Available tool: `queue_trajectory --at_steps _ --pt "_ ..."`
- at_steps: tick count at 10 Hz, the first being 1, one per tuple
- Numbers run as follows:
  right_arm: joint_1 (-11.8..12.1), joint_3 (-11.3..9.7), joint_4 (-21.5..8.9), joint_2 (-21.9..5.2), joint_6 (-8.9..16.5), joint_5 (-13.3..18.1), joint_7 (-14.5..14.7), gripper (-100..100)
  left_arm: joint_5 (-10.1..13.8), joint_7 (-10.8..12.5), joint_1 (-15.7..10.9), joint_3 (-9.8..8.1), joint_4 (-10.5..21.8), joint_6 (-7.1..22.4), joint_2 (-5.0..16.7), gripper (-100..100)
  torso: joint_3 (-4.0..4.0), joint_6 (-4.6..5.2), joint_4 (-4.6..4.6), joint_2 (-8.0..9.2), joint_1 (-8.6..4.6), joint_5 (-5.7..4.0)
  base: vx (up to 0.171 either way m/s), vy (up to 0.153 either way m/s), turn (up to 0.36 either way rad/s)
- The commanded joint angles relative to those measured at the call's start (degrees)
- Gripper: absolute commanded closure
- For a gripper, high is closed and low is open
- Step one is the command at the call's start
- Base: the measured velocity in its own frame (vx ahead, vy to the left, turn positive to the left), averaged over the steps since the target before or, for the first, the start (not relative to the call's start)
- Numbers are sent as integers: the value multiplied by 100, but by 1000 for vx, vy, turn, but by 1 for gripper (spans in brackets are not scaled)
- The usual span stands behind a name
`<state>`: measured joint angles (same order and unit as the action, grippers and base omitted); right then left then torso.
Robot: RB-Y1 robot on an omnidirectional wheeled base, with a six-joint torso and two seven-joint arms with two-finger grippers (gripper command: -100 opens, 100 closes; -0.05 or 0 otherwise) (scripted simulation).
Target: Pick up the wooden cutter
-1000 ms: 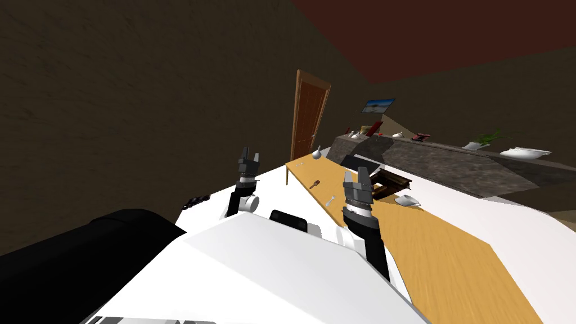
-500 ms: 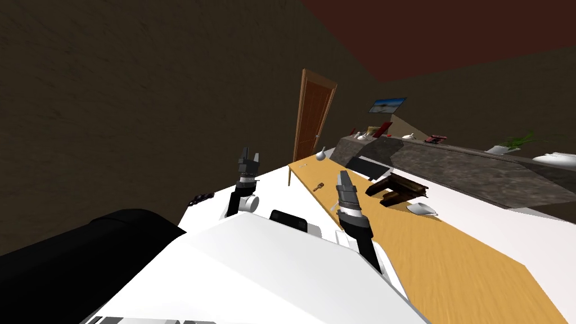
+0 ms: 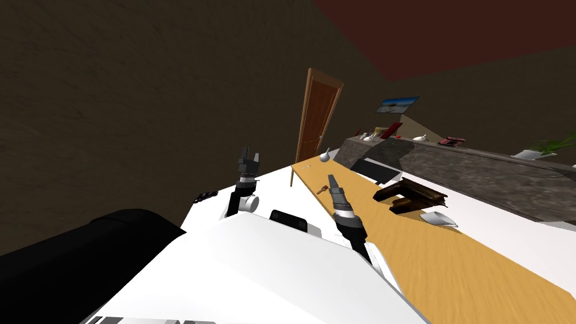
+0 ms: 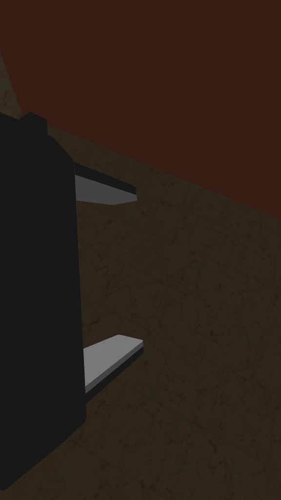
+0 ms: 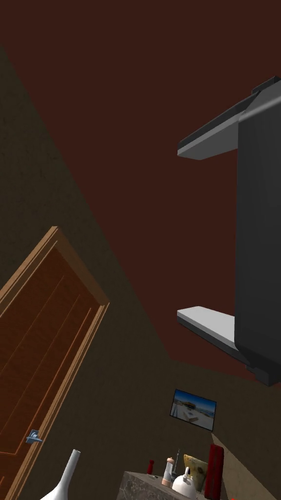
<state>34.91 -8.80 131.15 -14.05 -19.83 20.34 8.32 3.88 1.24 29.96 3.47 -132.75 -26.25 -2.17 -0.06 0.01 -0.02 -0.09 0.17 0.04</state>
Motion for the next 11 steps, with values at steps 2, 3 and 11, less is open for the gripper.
queue_trajectory --at_steps 2,3,11 --pt "79 -103 -151 -179 -9 457 90 -100 0 0 0 0 0 0 0 0 -2 -2 -1 -4 3 0 41 49 80" --pt "147 -208 -264 -341 25 647 164 -100 0 0 0 0 0 0 0 0 -2 0 -1 -4 1 0 45 54 132" --pt "340 -520 -663 -855 129 2002 353 -100 0 0 0 0 0 0 0 0 -4 -1 -1 -7 2 0 38 38 80"
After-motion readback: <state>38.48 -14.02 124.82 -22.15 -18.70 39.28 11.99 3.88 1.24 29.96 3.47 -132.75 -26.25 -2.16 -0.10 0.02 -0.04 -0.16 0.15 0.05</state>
